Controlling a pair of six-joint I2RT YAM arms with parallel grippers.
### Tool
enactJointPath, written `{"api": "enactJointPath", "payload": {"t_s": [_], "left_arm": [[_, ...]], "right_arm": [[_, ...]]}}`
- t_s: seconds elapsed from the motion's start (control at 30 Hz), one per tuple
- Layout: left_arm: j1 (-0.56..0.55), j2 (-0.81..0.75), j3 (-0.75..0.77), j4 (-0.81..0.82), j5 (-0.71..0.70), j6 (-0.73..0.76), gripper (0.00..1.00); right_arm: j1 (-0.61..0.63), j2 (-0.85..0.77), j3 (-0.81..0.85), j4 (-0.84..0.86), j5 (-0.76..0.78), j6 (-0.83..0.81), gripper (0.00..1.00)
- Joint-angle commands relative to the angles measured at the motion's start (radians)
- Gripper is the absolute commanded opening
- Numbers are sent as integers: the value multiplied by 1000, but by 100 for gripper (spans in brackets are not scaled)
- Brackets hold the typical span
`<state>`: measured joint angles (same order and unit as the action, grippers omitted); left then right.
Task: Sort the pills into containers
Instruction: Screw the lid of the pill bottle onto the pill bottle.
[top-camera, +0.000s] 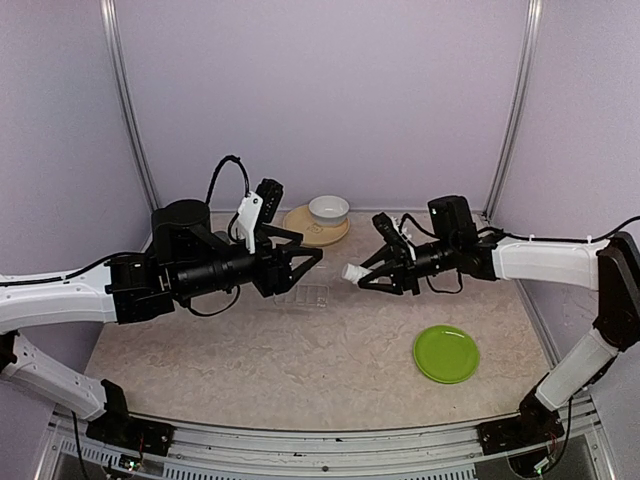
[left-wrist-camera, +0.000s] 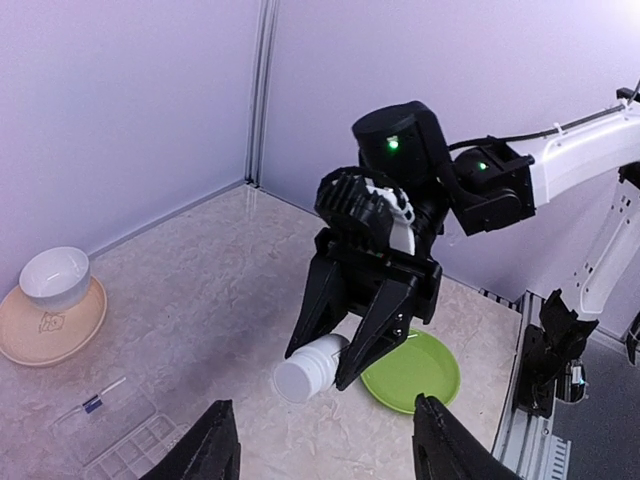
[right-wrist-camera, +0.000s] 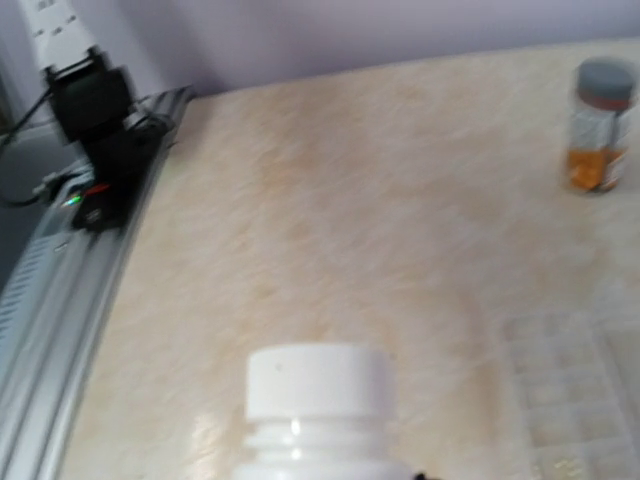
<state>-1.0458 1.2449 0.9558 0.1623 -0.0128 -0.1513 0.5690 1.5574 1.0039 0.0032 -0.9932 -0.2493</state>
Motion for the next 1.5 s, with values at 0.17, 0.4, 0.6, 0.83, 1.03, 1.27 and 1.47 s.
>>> {"api": "enactJointPath", "payload": {"t_s": [0.17,0.4,0.6,0.83,1.03,1.27,1.47], "left_arm": [[21,-4,11,0,-54,-157,71],[57,50,74,0,8,-253,94],[61,117,139,18,94,-315,99],[59,153,149,87,161,-369,99],[43,170,152,123,176,-371,99],[21,186,165,144,192,-365,99],[10,185,165,154,200,-359,99]], "right_arm": [[68,-168,-230,550,270,124,0],[141,-237,-388,882,457,150,0],[252,-269,-440,970,677,131,0],[372,-297,-425,914,940,171,0],[440,-285,-358,813,1054,184,0],[474,-257,-334,800,1123,188,0],[486,-247,-324,792,1124,183,0]]}}
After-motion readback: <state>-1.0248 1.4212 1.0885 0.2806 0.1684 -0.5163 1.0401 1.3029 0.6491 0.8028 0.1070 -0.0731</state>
